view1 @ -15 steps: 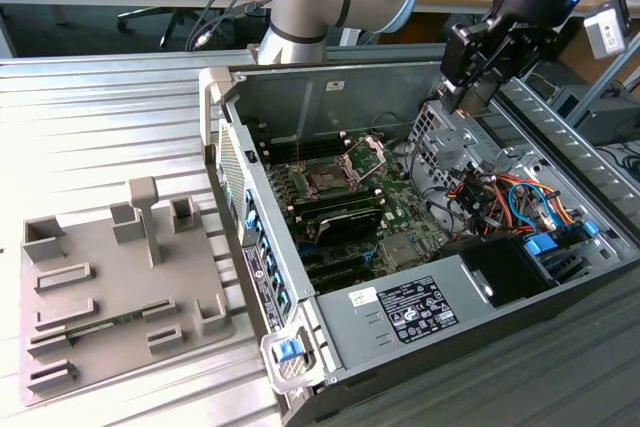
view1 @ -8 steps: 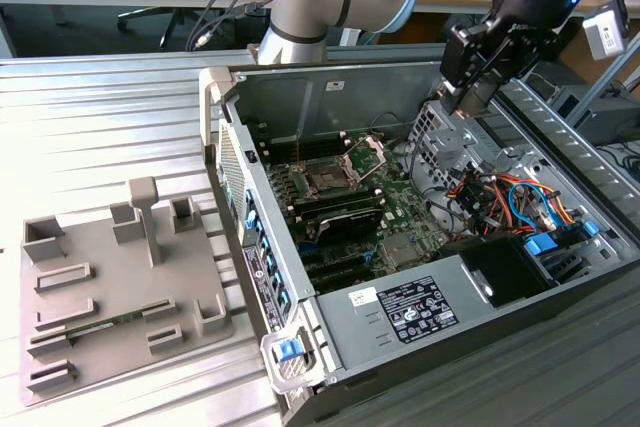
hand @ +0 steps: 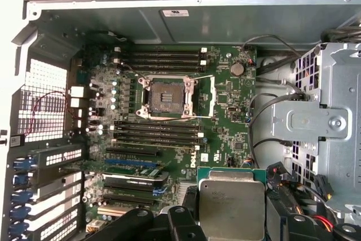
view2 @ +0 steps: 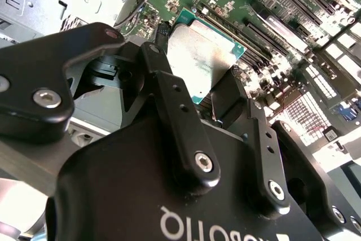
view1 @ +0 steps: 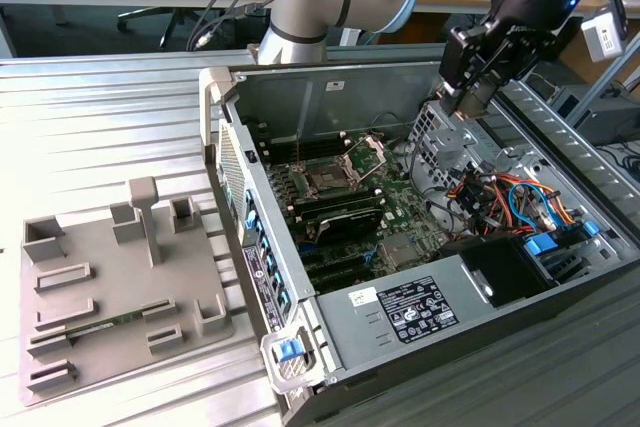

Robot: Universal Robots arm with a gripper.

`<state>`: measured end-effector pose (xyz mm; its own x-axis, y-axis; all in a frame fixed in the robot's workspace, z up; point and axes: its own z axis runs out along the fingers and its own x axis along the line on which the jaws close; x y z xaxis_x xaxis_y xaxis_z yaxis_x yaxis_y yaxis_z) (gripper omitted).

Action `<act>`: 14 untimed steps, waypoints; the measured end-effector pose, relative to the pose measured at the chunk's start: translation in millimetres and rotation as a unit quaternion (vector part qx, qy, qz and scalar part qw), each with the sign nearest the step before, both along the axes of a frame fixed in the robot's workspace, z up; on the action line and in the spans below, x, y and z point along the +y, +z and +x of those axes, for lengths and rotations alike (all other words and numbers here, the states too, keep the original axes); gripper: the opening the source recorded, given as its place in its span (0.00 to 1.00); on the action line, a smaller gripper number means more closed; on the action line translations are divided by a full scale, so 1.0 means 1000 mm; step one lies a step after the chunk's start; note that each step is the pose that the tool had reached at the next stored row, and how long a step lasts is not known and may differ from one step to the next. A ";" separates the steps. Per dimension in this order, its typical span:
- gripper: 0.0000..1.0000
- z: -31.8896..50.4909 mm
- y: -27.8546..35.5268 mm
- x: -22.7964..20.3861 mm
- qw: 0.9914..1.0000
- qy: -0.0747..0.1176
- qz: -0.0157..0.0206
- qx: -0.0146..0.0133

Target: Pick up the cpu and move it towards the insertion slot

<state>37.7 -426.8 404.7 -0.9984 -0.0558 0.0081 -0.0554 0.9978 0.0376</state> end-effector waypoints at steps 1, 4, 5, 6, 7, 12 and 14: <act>0.55 0.0000 -0.0001 0.0000 1.000 0.000 0.000 0.000; 0.55 0.0000 -0.0006 0.0000 1.000 0.000 0.000 0.000; 0.55 0.0000 -0.0007 0.0000 1.000 0.000 0.000 0.000; 0.55 0.0000 -0.0008 0.0000 1.000 0.000 0.000 0.000; 0.55 0.0000 -0.0010 0.0000 1.000 0.000 0.000 0.000; 0.55 0.0000 -0.0037 0.0000 1.000 0.000 0.000 0.000; 0.55 0.0000 -0.0048 0.0000 1.000 0.000 0.000 0.000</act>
